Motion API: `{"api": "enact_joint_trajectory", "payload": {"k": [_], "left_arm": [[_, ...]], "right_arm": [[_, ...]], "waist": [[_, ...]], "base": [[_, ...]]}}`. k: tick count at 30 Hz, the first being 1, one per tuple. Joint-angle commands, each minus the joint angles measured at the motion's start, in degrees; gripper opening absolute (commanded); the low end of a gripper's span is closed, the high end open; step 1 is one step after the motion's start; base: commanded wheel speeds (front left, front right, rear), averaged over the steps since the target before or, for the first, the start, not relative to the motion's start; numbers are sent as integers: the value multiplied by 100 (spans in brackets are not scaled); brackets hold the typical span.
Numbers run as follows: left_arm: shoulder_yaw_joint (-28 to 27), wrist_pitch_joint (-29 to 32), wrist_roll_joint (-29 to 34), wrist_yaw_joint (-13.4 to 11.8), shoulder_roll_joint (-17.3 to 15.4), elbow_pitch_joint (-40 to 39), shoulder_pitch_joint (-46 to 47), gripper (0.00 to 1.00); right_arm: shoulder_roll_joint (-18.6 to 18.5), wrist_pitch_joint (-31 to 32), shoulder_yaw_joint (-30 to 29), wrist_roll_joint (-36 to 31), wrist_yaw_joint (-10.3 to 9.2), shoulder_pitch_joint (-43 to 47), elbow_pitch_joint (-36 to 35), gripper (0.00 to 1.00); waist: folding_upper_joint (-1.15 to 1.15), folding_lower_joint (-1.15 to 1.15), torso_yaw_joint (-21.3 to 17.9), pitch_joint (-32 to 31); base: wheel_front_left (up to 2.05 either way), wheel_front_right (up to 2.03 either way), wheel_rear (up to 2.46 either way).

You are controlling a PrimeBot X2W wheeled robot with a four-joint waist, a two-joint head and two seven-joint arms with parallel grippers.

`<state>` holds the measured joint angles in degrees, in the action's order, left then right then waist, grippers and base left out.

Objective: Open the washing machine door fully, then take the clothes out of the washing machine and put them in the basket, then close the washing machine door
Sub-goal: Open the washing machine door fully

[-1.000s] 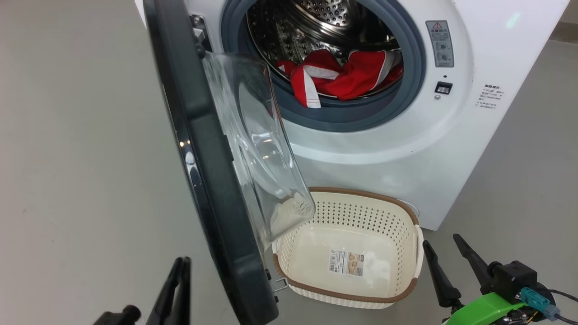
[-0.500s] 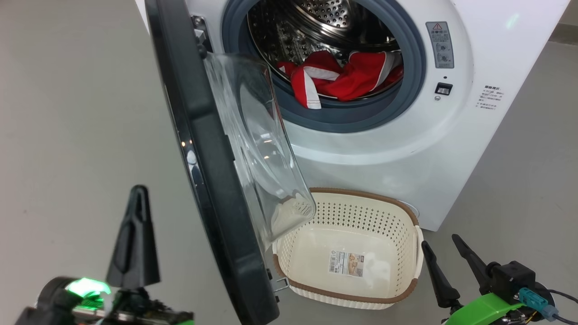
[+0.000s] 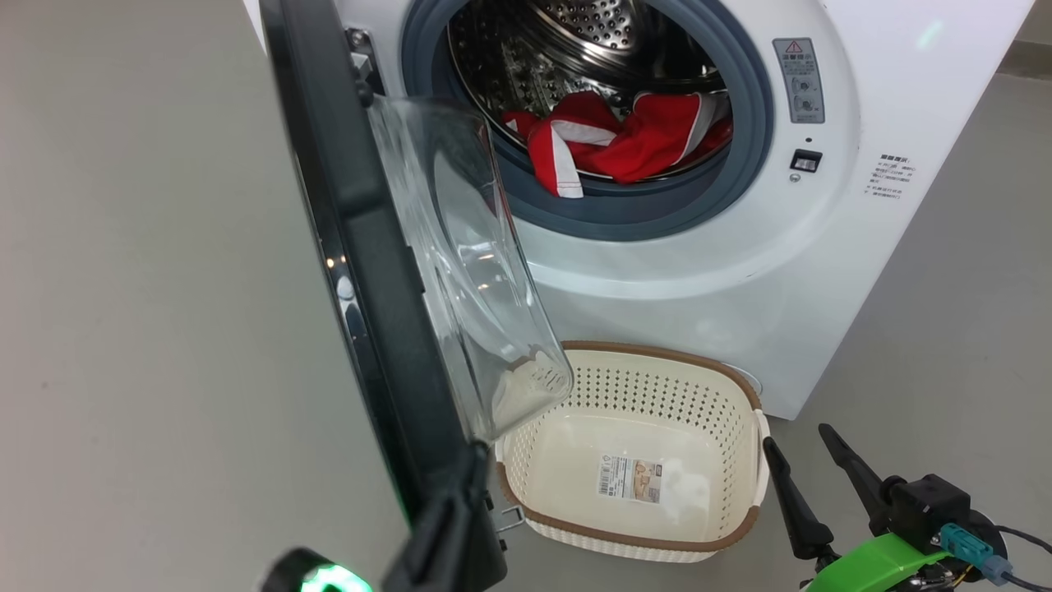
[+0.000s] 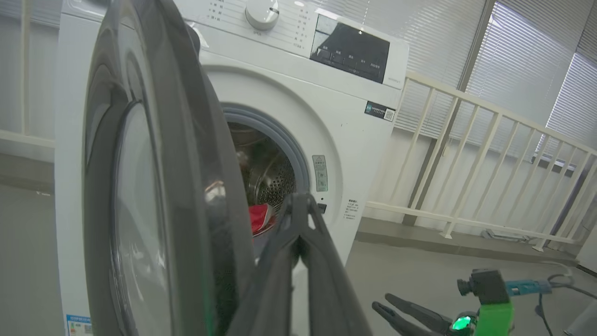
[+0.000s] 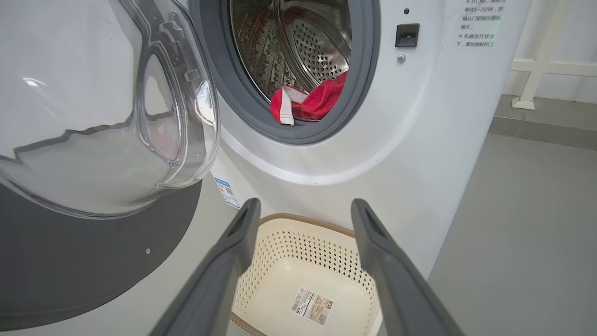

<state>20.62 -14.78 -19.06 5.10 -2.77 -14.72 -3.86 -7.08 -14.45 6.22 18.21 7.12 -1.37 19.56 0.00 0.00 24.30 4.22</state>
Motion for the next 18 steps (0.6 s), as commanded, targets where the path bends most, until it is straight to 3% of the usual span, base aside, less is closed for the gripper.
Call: {"api": "enact_joint_trajectory", "payload": {"k": [1, 8, 18], "left_arm": [[-59, -22, 46, 90, -10, 45, 17, 0], [258, -22, -76, 194, -10, 1187, -24, 0], [190, -22, -265, 86, -10, 1560, 44, 0]], "right_arm": [[-45, -54, 123, 62, 36, -160, -170, 100], [-63, -55, 164, 91, 36, -177, -174, 100], [-65, -55, 199, 100, 36, -168, -176, 100]], "waist": [[0, 0, 11, 8], [0, 0, 29, 5], [0, 0, 65, -16]], "base": [[0, 0, 0], [0, 0, 0], [0, 0, 0]]}}
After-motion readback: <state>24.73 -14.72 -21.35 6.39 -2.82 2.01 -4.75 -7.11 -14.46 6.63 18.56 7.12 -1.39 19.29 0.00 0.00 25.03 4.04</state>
